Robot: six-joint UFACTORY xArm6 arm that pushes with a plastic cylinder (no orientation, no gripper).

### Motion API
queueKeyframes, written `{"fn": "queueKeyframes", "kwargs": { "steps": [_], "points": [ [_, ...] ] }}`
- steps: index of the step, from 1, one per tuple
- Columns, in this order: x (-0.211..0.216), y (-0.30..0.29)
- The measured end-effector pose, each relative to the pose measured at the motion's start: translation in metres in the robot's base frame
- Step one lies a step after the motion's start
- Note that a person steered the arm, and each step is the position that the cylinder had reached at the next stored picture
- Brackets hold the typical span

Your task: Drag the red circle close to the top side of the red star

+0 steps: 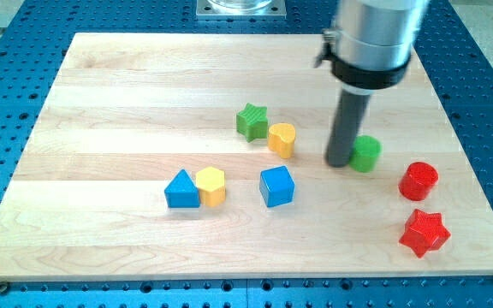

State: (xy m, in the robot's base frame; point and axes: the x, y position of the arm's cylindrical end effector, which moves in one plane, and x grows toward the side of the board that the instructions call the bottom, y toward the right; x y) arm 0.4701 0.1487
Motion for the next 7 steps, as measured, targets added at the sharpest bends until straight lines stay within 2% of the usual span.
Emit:
{"fn": "queueKeyframes", "kwargs": {
  "steps": [1, 2, 3, 4, 7],
  "points": [
    [-0.002, 0.034],
    [-0.033, 0.054],
    [-0.038, 0.117],
    [0.038, 0.118],
    [0.005, 0.099]
  ]
}}
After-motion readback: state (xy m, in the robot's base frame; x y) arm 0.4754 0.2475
